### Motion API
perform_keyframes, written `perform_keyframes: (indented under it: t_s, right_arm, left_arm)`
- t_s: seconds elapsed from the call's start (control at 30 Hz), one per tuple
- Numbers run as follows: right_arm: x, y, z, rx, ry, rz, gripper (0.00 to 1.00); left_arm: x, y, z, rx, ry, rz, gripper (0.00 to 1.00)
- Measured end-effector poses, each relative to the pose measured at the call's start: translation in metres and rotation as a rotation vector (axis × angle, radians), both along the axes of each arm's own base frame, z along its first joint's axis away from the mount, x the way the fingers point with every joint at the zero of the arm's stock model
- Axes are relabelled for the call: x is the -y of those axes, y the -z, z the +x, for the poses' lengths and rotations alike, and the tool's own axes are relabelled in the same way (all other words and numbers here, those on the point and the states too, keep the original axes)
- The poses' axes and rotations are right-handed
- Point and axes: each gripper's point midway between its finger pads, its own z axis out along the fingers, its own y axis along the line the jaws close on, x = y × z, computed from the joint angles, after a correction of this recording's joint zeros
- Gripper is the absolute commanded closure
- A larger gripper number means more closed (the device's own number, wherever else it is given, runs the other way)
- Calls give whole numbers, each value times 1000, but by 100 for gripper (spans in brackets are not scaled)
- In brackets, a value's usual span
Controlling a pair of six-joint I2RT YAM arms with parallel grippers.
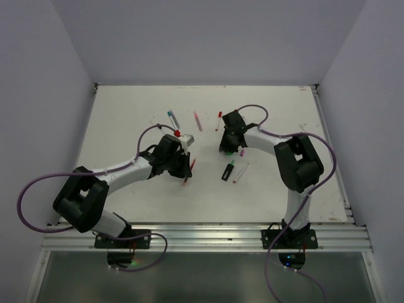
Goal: Open the pen caps
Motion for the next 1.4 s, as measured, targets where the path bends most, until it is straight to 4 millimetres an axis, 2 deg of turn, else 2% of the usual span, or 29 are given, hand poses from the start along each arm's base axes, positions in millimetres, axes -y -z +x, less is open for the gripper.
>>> perform_keyframes:
  t_s: [0.3, 0.67, 0.77, 0.97, 1.03, 1.07, 1.27, 1.4]
  right_arm:
    - [-1, 0, 2, -5, 17, -9, 75]
    - [-1, 0, 4, -12, 48, -2, 73]
    - [-2, -1, 4, -11, 52, 2, 69]
    - [3, -10, -2, -17, 52, -14, 47]
    - [6, -23, -2, 2, 50, -16, 43]
    - [6, -32, -2, 19, 48, -11, 38]
    - [10, -110, 4, 191, 41, 38, 25]
    - [17, -151, 3, 291, 50, 58, 20]
  left_arm:
    - [3, 4, 1, -20, 1, -1, 100]
    - [8, 15, 3, -52, 9, 0, 100]
    - [12, 19, 5, -66, 9, -8, 100]
    - [26, 20, 15, -77, 17, -37, 100]
    - [32, 21, 19, -78, 25, -47, 100]
    - [35, 21, 21, -79, 27, -50, 100]
    - [51, 25, 25, -98, 44, -68, 98]
    - [64, 32, 21, -126, 62, -70, 90]
